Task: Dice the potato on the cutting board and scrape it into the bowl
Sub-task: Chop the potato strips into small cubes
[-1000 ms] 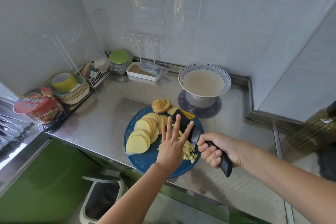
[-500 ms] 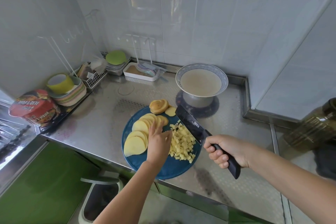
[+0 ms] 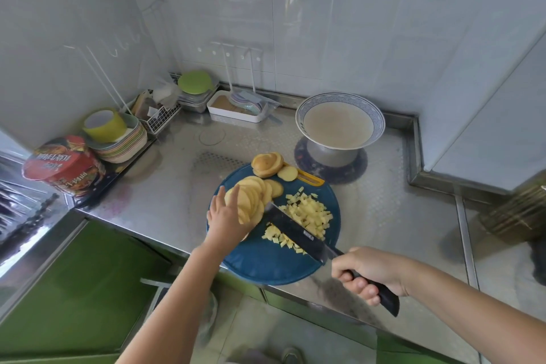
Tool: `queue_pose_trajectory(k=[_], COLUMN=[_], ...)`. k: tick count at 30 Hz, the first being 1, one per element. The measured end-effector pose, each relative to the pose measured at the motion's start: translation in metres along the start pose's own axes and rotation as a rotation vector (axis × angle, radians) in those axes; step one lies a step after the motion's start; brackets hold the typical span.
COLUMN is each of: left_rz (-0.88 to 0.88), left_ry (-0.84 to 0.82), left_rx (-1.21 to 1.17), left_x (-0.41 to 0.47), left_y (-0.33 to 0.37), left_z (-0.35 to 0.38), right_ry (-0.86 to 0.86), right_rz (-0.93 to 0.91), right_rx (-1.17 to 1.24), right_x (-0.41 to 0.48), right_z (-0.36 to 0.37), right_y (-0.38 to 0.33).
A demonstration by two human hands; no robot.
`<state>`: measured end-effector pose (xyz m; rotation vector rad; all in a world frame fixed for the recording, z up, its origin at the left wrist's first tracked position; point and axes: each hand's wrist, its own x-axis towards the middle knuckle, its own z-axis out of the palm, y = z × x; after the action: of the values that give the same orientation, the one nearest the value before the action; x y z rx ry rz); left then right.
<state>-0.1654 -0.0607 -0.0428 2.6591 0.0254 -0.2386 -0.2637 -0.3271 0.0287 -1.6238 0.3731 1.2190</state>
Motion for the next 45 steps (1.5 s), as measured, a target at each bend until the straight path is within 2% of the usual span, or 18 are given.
queue_pose_trajectory(k=[2, 6, 15, 21, 26, 33, 36, 38, 45], left_rz=[-0.051, -0.035, -0.072, -0.104, -0.038, 0.134, 0.173, 0.189, 0.143], left_ry=[-0.075, -0.15, 0.034, 0.049, 0.082, -0.109, -0.174, -0.151, -0.011], left_rx=[0.065, 0.089, -0.066, -0.153, -0.183, -0.07, 0.05, 0.094, 0.015], left_x=[-0.001, -0.007, -0.016, -0.013, -0.003, 0.023, 0.032, 0.034, 0.024], left_y=[-0.015, -0.031, -0.034, -0.029, -0.02, -0.018, -0.015, -0.014, -0.013], left_z=[-0.003, 0.003, 0.009, 0.011, 0.005, -0.009, -0.015, -0.015, -0.009], right_ry=[-0.035, -0.056, -0.062, 0.011, 0.036, 0.044, 0.039, 0.041, 0.073], right_rz=[0.018, 0.04, 0.018, -0.028, -0.054, -0.07, -0.109, -0.145, -0.21], right_rx=[-0.03, -0.049, 0.066, 0.122, 0.15, 0.179, 0.213, 0.231, 0.243], right_x=[0.006, 0.023, 0.056, 0.06, 0.063, 0.064, 0.061, 0.058, 0.058], right_z=[0.003, 0.008, 0.009, 0.0, 0.005, 0.013, 0.016, 0.016, 0.012], right_y=[0.008, 0.024, 0.038, 0.041, 0.042, 0.04, 0.032, 0.025, 0.011])
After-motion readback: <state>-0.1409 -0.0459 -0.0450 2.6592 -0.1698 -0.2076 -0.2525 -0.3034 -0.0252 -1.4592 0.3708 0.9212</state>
